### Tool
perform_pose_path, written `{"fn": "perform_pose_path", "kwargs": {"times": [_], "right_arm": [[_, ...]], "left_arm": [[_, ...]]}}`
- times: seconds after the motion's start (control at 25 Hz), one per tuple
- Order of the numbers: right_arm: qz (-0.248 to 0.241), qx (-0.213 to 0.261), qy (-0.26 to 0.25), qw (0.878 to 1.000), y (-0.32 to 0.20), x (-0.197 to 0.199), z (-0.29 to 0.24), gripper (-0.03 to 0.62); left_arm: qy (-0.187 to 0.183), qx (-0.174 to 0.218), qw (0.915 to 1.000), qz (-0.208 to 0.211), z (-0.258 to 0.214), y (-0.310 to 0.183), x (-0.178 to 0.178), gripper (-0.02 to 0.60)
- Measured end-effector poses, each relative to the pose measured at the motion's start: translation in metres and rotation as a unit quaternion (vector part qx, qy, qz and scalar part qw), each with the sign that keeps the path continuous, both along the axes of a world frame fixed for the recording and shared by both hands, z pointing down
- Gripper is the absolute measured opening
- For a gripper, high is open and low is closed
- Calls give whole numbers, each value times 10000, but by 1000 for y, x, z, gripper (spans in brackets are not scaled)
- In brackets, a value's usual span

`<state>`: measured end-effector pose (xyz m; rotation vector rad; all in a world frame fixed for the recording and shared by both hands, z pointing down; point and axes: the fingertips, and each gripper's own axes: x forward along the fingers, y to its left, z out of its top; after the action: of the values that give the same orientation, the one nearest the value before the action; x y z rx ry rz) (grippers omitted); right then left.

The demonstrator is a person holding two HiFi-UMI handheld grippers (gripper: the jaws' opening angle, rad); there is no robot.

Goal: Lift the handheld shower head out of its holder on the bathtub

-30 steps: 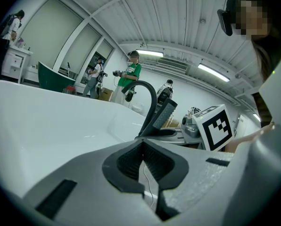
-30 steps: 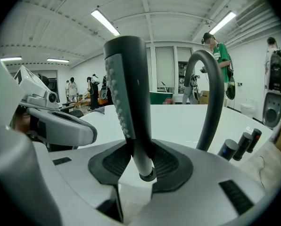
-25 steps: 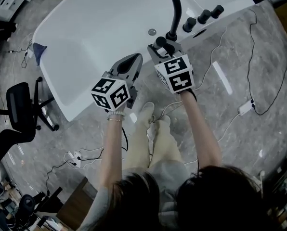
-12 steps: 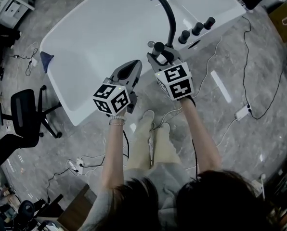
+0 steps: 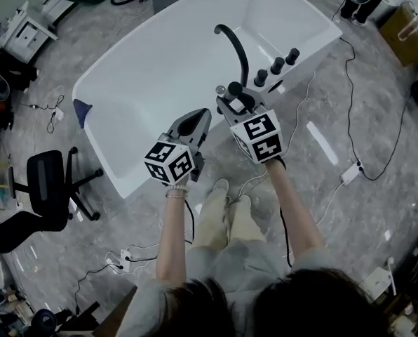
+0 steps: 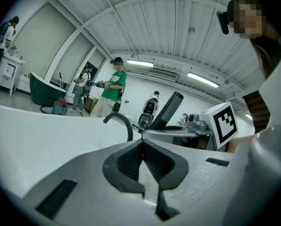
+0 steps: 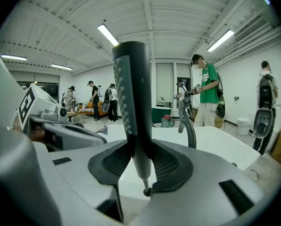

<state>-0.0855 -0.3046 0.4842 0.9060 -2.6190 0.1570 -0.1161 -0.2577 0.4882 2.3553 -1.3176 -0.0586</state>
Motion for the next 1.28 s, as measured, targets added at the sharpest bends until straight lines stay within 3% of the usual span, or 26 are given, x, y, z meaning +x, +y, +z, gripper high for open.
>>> {"fn": "perform_pose_path", "kwargs": {"times": [0.4, 0.72, 1.28], "right_arm": [[45, 208, -274, 9994, 17, 6, -65, 132], [199, 225, -536, 9981, 26, 26, -98, 132], [256, 562, -801, 9949, 49, 41, -157, 132]], "left_arm": [[-43, 312, 9992, 251, -59, 18, 4, 5], [-304, 541, 9952, 757, -91, 36, 24, 5], [-550, 1078, 9872, 1036, -144, 47, 26, 5]]}}
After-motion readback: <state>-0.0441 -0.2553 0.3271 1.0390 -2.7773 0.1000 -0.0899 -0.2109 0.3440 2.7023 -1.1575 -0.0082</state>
